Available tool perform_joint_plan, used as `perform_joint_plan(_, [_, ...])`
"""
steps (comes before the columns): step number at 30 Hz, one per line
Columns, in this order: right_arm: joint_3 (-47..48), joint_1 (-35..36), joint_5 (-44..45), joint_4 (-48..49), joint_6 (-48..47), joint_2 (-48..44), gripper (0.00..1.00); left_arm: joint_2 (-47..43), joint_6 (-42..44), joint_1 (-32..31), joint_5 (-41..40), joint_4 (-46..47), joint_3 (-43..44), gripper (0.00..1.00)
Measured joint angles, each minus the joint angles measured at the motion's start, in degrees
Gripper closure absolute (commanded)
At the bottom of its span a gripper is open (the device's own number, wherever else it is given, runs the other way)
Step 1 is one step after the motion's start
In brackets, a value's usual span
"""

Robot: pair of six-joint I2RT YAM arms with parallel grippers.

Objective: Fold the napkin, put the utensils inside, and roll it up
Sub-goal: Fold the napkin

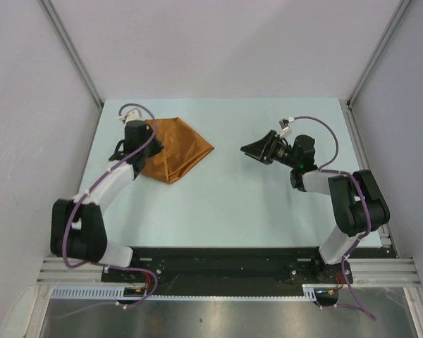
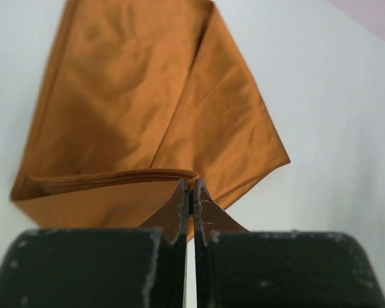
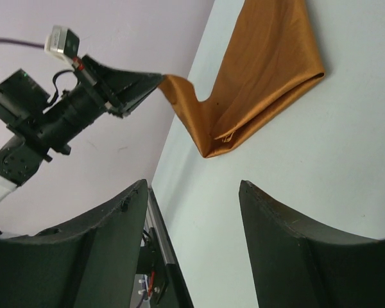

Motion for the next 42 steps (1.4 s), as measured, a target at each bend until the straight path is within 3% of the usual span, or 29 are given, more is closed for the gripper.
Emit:
perform_joint_plan(9, [-1.36,0.00,0.02,-3.23,-1.42,-0.37,0.36,21.16,9.20,-9.33,-2.21,0.48,16.26,1.00])
perform_joint_plan(20, [-1.49,0.00,0.00,-6.54,-3.17,-0.66,0.36,33.88,19.47,-14.84,-3.10,-0.76,26.49,1.00])
perform_joint_plan(42, [-1.49,0.68,0.00,-7.72,-4.07,-0.28,0.36,39.45,30.18,-20.79,-9.94,-2.58,30.12,1.00])
